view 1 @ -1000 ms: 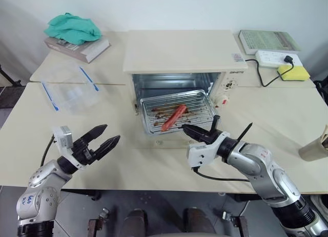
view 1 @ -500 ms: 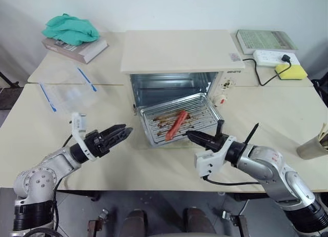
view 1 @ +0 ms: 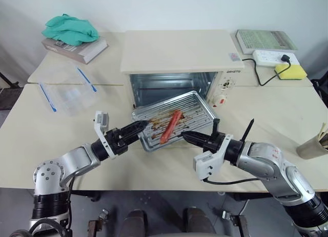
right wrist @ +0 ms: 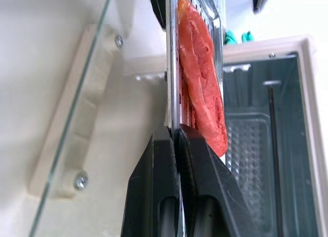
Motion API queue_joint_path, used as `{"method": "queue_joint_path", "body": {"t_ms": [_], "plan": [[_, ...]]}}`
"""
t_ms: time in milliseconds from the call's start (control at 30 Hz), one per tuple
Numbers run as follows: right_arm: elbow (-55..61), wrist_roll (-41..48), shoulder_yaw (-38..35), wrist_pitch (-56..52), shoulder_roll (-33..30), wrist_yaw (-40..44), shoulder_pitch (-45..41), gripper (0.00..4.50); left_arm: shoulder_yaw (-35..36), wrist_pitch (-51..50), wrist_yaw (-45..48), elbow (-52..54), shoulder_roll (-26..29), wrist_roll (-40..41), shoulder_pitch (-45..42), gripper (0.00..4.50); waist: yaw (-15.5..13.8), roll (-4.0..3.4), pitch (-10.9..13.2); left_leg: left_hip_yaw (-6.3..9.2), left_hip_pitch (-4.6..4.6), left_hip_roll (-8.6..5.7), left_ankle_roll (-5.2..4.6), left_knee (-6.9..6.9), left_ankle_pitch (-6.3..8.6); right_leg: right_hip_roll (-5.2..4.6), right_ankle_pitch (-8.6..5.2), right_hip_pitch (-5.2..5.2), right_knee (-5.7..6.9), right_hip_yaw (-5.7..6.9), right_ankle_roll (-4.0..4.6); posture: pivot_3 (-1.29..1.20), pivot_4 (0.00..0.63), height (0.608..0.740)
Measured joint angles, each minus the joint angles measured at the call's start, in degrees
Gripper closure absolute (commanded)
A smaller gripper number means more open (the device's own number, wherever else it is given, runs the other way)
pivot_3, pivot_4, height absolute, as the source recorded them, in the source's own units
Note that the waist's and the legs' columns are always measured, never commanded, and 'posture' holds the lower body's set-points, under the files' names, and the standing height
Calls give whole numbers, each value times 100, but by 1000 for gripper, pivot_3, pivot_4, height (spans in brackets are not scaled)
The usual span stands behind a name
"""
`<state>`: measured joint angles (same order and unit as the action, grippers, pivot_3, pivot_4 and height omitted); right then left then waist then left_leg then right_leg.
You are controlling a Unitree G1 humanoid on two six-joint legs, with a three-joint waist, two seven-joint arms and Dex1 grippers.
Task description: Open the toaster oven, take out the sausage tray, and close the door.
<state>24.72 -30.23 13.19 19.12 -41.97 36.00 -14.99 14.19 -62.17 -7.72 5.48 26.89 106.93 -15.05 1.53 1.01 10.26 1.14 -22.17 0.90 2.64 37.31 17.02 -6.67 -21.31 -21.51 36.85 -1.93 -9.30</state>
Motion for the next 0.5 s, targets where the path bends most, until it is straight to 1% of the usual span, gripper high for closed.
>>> {"method": "queue_joint_path", "body": {"t_ms": [33,67,100,167,267,333,467,500], "plan": [[-6,14,1,18,0,25,-17,4500,-66,106,-167,0,-14,180,0,405,-2,0,0,-1,0,-1,0,1,0,0,0,0,-4,0,0,0,150,740],[-13,43,2,50,1,54,-45,4500,-89,196,-304,0,-84,311,0,608,-2,0,0,-2,1,-2,1,2,0,0,0,0,-6,0,0,0,150,740],[-13,62,3,80,3,75,-60,4500,-91,255,-394,-1,-185,384,0,929,-3,0,0,-3,1,-2,1,4,-1,0,0,1,-6,0,0,0,150,740],[-25,99,13,106,3,112,-95,4500,-110,293,-527,-4,-330,426,4,1539,-5,0,0,-6,0,-3,2,7,-1,1,0,1,-6,0,0,0,150,740],[-47,127,12,107,3,165,-181,4500,-111,284,-643,-3,-386,441,17,2509,-1,0,0,-10,1,-3,2,9,-1,2,0,1,-6,0,0,0,150,740],[-66,179,12,114,3,203,-231,4500,-63,262,-707,-4,-468,450,54,3053,-2,0,0,-10,0,-3,2,10,-1,2,0,2,-5,0,0,0,150,740],[-99,244,18,214,2,285,-246,4500,4,112,-768,-108,-607,484,105,4378,-8,0,0,-13,0,-4,3,12,-2,2,0,3,-6,1,0,0,150,740],[-113,249,30,227,2,311,-246,4500,25,89,-770,-121,-624,518,104,4476,-8,0,0,-13,0,-4,3,13,-2,2,0,4,-6,1,0,0,150,740]]}}
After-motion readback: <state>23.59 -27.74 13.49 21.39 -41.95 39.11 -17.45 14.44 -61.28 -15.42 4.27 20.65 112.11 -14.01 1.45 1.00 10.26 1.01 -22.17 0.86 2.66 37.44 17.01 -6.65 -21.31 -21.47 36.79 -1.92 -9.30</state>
